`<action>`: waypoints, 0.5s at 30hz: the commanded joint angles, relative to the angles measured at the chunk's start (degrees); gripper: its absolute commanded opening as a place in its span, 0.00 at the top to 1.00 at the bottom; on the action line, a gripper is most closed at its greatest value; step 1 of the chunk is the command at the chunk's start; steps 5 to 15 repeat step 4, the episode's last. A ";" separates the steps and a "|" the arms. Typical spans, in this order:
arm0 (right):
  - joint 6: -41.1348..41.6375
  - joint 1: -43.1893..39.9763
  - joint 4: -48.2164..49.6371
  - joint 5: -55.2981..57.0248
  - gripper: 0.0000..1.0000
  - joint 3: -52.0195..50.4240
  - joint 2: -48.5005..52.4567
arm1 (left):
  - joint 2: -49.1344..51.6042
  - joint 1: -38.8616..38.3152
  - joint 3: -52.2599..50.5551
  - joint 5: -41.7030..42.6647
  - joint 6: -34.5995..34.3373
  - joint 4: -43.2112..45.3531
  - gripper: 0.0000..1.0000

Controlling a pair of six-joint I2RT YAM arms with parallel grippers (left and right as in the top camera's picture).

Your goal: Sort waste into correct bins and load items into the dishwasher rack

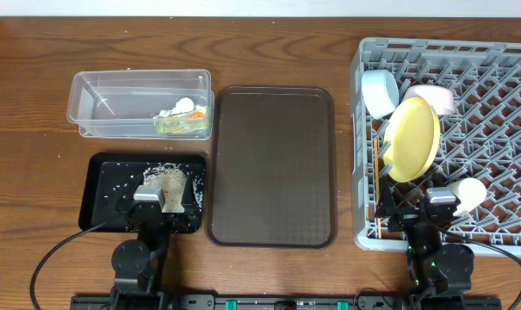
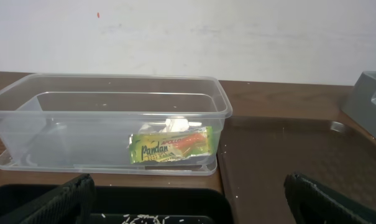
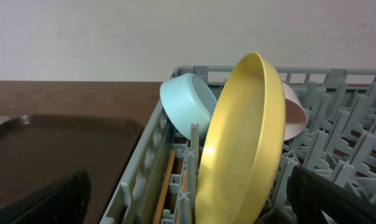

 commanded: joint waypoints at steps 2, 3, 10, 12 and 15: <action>-0.63 -0.83 -0.20 -0.44 0.01 -0.13 -0.31 | -0.39 0.35 -1.16 -0.24 0.98 -1.66 0.01; -0.63 -0.83 -0.20 -0.44 0.01 -0.13 -0.31 | -0.39 0.35 -1.16 -0.24 0.98 -1.64 0.01; -0.63 -0.83 -0.20 -0.44 0.01 -0.13 -0.31 | -0.39 0.35 -1.16 -0.24 0.98 -1.66 0.00; -0.63 -0.83 -0.20 -0.44 0.01 -0.13 -0.31 | -0.39 0.35 -1.16 -0.24 0.98 -1.66 0.00; -0.63 -0.83 -0.20 -0.44 0.01 -0.13 -0.31 | -0.39 0.35 -1.16 -0.24 0.98 -1.66 0.00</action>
